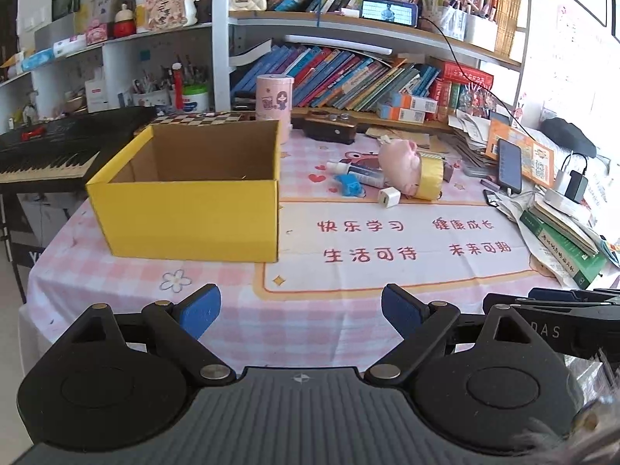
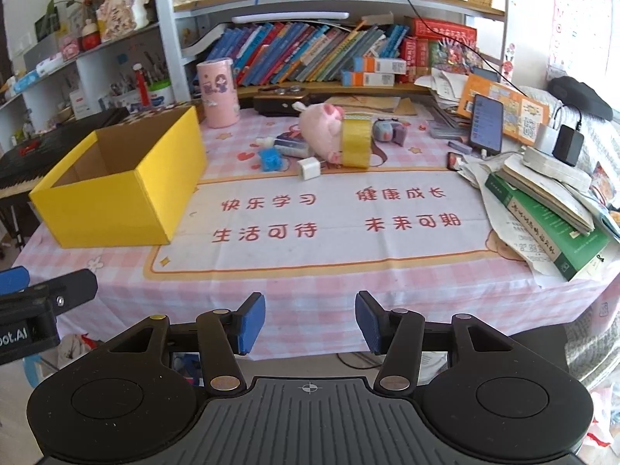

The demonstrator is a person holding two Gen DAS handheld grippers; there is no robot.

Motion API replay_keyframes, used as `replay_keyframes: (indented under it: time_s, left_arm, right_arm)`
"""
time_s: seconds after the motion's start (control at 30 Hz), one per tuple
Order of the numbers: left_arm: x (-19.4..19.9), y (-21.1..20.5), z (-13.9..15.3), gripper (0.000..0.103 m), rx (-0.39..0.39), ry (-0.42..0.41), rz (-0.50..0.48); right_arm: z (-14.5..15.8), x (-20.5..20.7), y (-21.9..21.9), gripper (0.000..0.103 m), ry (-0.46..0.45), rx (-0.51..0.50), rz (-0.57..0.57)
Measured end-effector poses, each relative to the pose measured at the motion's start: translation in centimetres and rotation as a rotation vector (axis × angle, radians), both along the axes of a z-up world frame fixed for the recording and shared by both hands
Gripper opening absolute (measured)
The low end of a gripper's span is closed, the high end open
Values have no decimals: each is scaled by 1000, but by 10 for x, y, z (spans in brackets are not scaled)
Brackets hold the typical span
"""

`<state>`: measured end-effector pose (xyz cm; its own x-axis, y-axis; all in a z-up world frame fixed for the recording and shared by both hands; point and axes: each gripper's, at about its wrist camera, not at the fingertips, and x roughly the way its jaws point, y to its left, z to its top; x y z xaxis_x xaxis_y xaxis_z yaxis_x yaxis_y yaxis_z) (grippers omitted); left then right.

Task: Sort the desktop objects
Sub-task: 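Withdraw both open tools from the yellow box back over the table, then reach the left tool to the white charger plug and close on it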

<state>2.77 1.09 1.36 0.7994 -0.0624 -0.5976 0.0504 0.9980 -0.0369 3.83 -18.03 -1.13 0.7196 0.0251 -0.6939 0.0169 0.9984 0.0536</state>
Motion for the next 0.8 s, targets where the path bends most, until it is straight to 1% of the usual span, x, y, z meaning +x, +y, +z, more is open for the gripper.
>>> replay_keyframes:
  time_s: [0.3,0.8]
  left_arm:
    - [18,-16,-4,90,-22,17,-37]
    - [44,-52,-15,90,-30,52,-144]
  right_arm:
    - [1,12,-15,52,9,-18,-25]
    - [-7,20,-46,52,51,-34,-113]
